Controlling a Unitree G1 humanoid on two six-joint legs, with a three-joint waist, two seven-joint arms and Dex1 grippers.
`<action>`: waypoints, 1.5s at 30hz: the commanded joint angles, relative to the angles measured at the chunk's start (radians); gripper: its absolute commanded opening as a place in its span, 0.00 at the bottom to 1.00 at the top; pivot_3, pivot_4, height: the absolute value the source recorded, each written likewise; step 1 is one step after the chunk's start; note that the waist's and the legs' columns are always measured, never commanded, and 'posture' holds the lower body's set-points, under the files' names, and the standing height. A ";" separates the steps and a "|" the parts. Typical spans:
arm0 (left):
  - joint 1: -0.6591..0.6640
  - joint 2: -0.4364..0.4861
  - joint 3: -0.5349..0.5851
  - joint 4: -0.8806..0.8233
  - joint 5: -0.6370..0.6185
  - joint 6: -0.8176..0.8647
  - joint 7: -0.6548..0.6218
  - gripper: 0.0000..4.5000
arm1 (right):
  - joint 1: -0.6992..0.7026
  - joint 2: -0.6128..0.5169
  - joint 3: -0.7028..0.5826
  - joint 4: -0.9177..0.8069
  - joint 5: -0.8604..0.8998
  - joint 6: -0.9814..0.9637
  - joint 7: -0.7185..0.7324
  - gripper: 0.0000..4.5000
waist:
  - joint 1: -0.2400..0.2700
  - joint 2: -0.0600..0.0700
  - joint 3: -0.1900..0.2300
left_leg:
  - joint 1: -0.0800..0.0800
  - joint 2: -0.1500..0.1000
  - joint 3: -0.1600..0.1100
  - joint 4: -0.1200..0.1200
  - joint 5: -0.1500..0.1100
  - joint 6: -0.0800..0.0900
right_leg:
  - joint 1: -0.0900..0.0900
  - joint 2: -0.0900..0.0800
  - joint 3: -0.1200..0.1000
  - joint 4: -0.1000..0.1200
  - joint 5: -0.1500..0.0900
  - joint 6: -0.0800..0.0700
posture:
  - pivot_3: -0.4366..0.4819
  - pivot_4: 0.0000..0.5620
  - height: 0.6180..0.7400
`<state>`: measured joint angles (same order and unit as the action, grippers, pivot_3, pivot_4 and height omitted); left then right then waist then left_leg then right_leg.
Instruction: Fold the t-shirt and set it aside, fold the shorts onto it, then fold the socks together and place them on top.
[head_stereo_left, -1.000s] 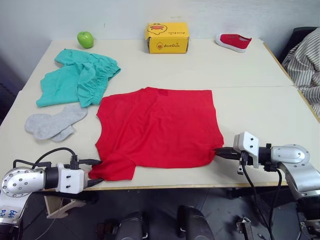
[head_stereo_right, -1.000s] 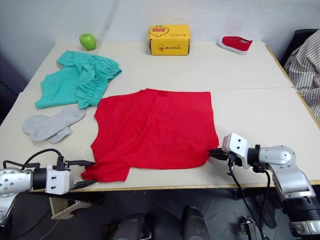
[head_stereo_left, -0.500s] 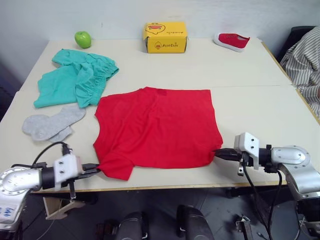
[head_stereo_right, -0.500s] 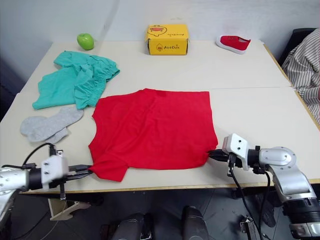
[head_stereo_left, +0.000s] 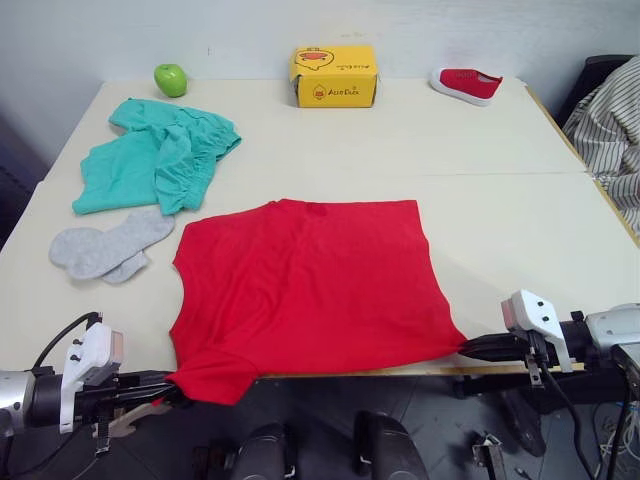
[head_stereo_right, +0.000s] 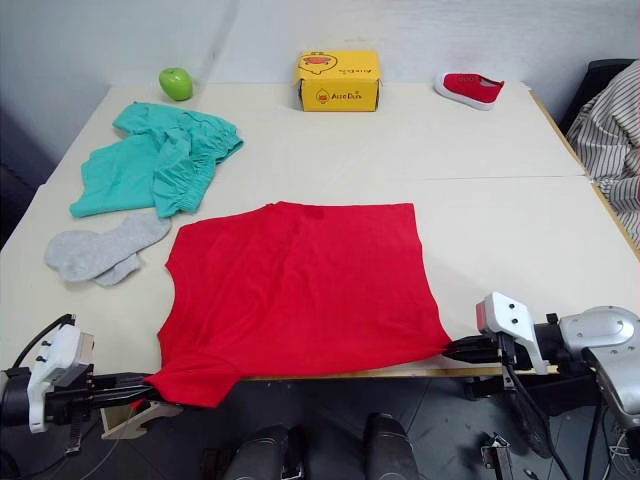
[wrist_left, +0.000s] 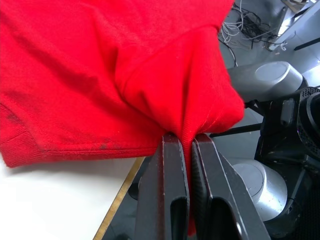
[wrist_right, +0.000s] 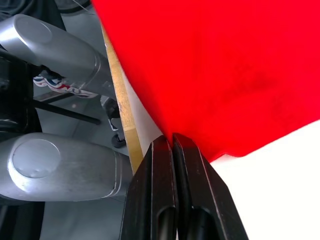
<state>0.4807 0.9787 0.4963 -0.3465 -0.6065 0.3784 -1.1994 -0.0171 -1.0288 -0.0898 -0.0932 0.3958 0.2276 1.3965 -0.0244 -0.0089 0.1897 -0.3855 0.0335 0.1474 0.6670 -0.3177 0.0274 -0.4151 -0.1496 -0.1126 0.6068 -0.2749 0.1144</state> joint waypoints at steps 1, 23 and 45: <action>-0.100 -0.015 0.020 -0.001 -0.063 0.066 0.054 0.00 | -0.032 -0.025 -0.038 0.001 0.018 0.007 0.010 0.00 | 0.000 0.000 0.000 | 0.000 0.000 0.000 0.000 0.000 0.000 | 0.000 0.000 0.000 0.000 0.000 0.000 | 0.48 0.27 1.00; -2.106 -0.158 -0.330 1.444 0.481 -0.885 0.641 0.00 | -1.452 0.166 -0.055 1.180 -0.386 -0.788 -0.886 0.00 | -0.035 -0.003 0.005 | -0.034 -0.009 0.008 -0.003 0.010 0.005 | -0.037 -0.002 -0.032 0.016 0.006 -0.001 | 0.48 0.27 1.00; -0.249 0.033 -0.089 -0.099 0.238 -0.001 0.189 0.00 | -0.081 -0.029 -0.013 0.282 -0.142 -0.483 -0.187 0.00 | 0.006 0.005 0.011 | -0.003 0.004 0.007 0.016 0.005 0.012 | 0.004 -0.012 -0.038 0.011 0.004 -0.005 | 0.48 0.27 1.00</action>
<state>0.2053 0.9957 0.3718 -0.3816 -0.3557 0.3173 -1.0168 -0.1237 -1.0165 -0.0781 0.2379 0.2400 -0.3173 1.1823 -0.0184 -0.0036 0.2005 -0.3881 0.0371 0.1540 0.6833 -0.3135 0.0389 -0.4109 -0.1629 -0.1494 0.6187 -0.2713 0.1086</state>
